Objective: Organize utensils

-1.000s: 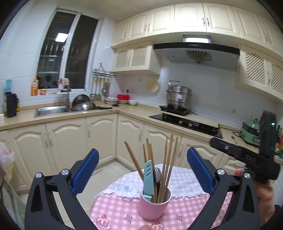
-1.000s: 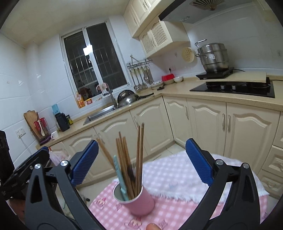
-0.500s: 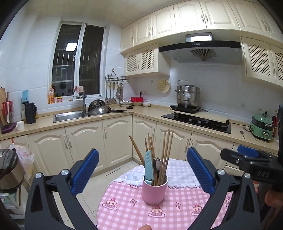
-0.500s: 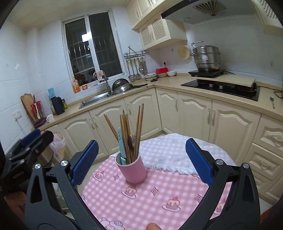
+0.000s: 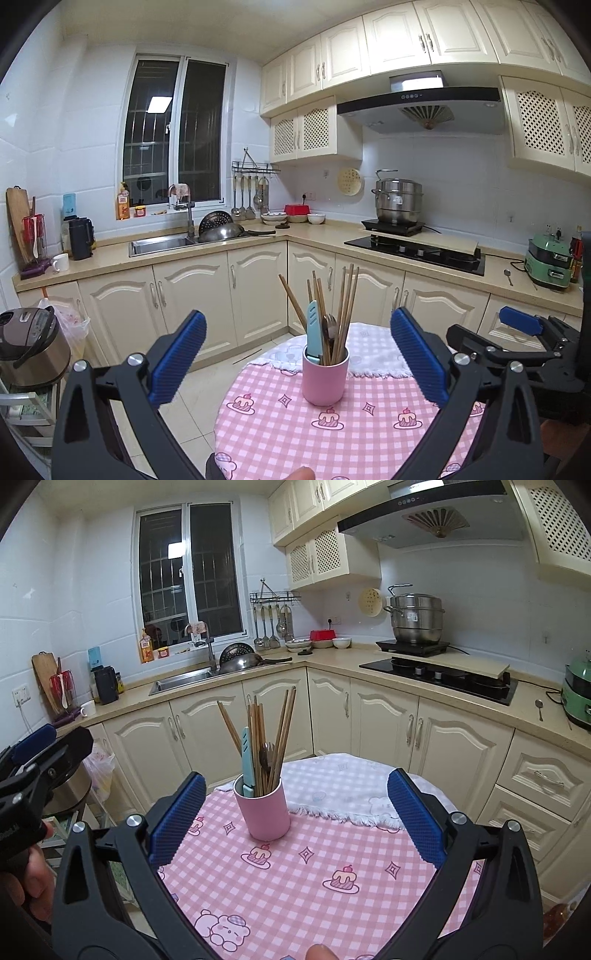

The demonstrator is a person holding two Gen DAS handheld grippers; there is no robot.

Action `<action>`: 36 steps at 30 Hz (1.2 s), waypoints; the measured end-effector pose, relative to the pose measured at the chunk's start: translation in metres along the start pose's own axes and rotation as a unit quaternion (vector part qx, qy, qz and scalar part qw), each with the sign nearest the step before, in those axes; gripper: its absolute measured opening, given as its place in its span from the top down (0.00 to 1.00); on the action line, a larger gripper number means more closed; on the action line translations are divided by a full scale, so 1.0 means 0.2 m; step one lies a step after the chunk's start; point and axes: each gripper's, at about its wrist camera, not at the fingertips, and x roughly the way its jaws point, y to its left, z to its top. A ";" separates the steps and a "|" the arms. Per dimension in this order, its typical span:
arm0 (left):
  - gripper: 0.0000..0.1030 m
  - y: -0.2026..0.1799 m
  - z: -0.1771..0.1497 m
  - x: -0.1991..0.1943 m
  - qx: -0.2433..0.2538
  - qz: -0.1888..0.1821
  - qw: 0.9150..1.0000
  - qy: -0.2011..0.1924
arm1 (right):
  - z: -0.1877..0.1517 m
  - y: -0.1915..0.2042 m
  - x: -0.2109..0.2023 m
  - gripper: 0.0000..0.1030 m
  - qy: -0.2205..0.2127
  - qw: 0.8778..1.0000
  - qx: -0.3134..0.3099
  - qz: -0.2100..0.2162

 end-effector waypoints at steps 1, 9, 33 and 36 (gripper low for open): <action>0.05 0.01 0.00 -0.01 -0.002 0.001 1.000 0.000 | 0.00 0.00 0.00 0.06 0.000 1.000 0.000 0.001; 0.05 0.03 -0.02 -0.04 -0.014 0.015 1.000 0.003 | -0.02 0.03 -0.03 0.06 -0.003 1.000 -0.006 -0.008; 0.04 0.03 -0.06 -0.05 -0.028 0.016 0.999 0.018 | -0.01 0.05 -0.06 0.06 -0.005 1.000 -0.011 -0.013; 0.04 0.03 -0.06 -0.05 -0.029 0.014 0.999 0.018 | -0.01 0.05 -0.06 0.06 -0.005 1.000 -0.011 -0.014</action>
